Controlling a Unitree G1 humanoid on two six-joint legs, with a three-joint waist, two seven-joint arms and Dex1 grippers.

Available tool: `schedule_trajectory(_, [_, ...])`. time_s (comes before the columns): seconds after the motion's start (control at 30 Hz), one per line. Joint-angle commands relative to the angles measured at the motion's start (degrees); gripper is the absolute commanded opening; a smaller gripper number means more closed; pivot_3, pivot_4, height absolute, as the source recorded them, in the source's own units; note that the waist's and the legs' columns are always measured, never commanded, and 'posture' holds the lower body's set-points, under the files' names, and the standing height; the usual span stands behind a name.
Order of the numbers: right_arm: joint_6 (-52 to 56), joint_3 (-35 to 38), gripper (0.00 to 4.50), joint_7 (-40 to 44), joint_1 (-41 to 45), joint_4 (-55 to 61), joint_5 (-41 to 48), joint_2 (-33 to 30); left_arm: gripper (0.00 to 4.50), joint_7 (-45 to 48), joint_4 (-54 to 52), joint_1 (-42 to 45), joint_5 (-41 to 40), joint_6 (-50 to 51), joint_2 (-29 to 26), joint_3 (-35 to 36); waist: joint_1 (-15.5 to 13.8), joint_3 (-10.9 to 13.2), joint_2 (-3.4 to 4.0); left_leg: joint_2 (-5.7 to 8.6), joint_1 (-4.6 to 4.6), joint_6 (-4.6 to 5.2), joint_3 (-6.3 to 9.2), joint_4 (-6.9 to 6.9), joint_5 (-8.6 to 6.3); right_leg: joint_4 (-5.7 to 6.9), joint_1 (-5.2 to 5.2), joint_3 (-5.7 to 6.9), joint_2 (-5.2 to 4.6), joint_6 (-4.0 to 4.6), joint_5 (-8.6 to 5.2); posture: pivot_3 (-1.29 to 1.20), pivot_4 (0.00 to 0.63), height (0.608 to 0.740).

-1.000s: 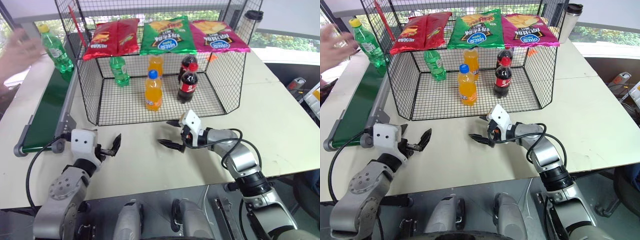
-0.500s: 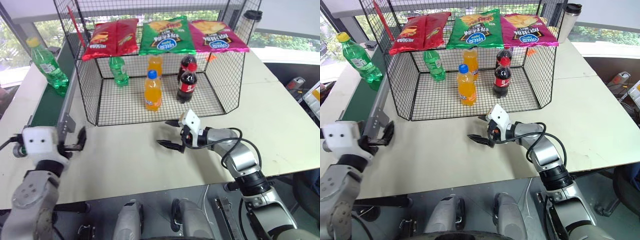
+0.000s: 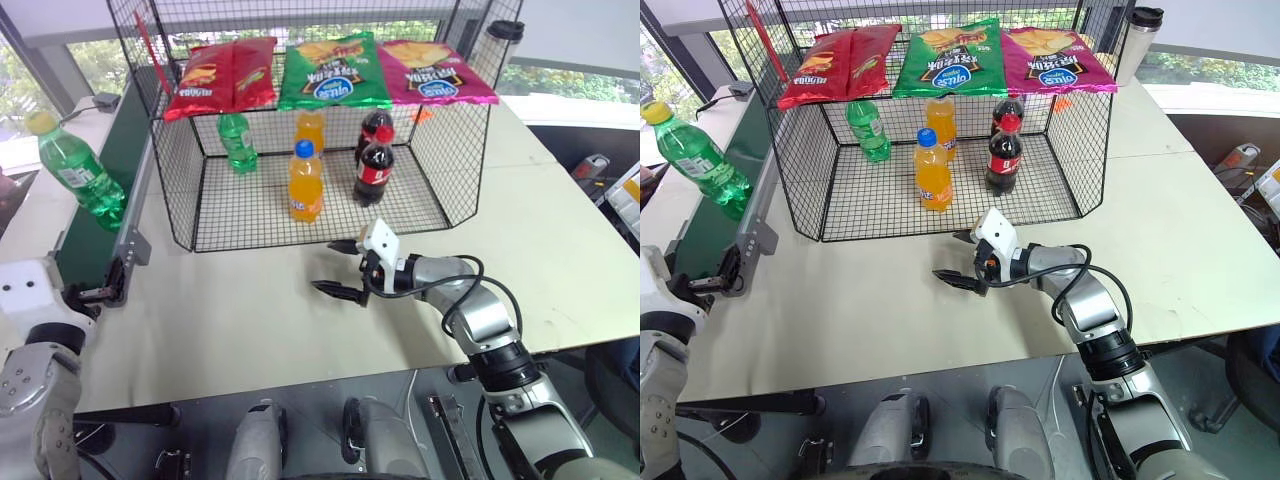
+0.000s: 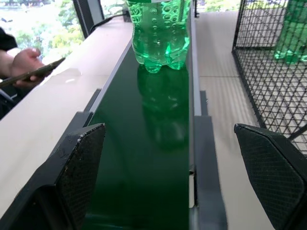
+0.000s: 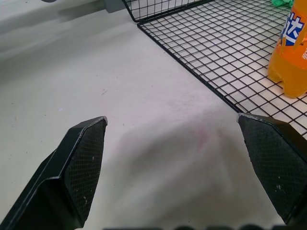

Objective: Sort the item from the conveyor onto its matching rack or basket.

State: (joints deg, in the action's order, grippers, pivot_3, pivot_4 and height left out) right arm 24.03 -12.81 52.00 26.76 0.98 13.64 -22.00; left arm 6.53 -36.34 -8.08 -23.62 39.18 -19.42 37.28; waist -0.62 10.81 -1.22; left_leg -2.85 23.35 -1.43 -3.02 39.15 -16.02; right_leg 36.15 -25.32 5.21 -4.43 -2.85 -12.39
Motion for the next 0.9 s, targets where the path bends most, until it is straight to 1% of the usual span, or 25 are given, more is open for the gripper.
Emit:
schedule_trajectory(0.03, [-0.4, 0.7, 4.50, -0.1, 0.6, 2.4, 0.9, 0.0, 4.46, -0.8, -0.3, 0.7, -0.3, -1.4, -0.7, 1.7, 0.0, 0.0, 0.00, 0.00, 0.00, 0.00, 0.00, 0.00, 0.00, 0.00, 0.00, 0.00, 0.00, 0.00, 0.00, 0.00, 0.150, 0.740])
schedule_trajectory(0.2, [0.5, 1.1, 4.50, 0.7, 0.5, 3.6, 2.1, -0.2, 4.46, -1.5, 0.4, 1.5, -0.2, -1.7, -1.1, 1.8, 0.0, 0.0, 0.00, 0.00, 0.00, 0.00, 0.00, 0.00, 0.00, 0.00, 0.00, 0.00, 0.00, 0.00, 0.00, 0.00, 0.150, 0.740])
schedule_trajectory(0.4, [6.0, 3.6, 4.50, 6.0, -0.6, 10.6, 11.4, -2.0, 4.46, -2.3, 1.3, 2.8, -0.1, -1.4, -2.1, 2.1, -0.1, 0.0, 0.00, 0.00, 0.00, 0.00, 0.01, 0.00, 0.00, 0.00, 0.00, 0.00, 0.00, -0.05, 0.03, 0.00, 0.150, 0.740])
schedule_trajectory(0.6, [8.8, 4.2, 4.50, 5.3, 0.3, 14.4, 14.8, -2.0, 4.46, -2.6, 2.2, 3.5, -0.2, -1.6, -2.8, 2.4, -0.1, 0.0, 0.00, -0.01, -0.01, 0.00, 0.01, 0.00, 0.00, 0.00, 0.00, 0.00, -0.01, 0.01, 0.00, 0.00, 0.150, 0.740])
schedule_trajectory(0.73, [9.2, 4.0, 4.50, 4.7, 1.1, 14.6, 15.2, -1.9, 4.46, -2.1, 2.6, 4.0, -0.8, -1.7, -2.4, 2.0, -0.1, 0.0, 0.00, -0.01, 0.00, -0.01, 0.00, 0.00, 0.00, 0.00, 0.00, 0.00, -0.01, 0.00, 0.00, 0.00, 0.150, 0.740])
schedule_trajectory(0.83, [8.8, 3.9, 4.50, 4.4, 1.4, 14.1, 14.9, -2.1, 3.66, -1.3, 2.2, 3.5, -2.0, -1.9, -2.0, 1.8, -0.2, 0.0, 0.00, 0.00, 0.00, -0.01, 0.01, 0.00, 0.00, 0.00, 0.01, 0.00, -0.02, 0.01, 0.00, 0.00, 0.150, 0.740])
schedule_trajectory(0.87, [8.8, 3.9, 4.50, 4.4, 1.4, 14.1, 14.9, -2.2, 3.20, -1.2, 1.9, 3.1, -2.0, -2.0, -1.9, 1.7, -0.2, 0.0, -0.01, 0.00, 0.00, -0.01, 0.01, 0.00, 0.00, 0.00, 0.01, 0.01, -0.03, 0.01, 0.00, 0.00, 0.150, 0.740])
schedule_trajectory(0.9, [8.8, 3.9, 4.50, 4.3, 1.4, 14.1, 14.8, -2.3, 2.90, -1.0, 1.7, 2.8, -2.3, -2.3, -1.8, 1.7, -0.2, 0.0, 0.00, 0.00, 0.00, -0.01, 0.01, 0.01, 0.00, 0.00, 0.02, 0.01, -0.03, 0.01, 0.00, 0.00, 0.150, 0.740])
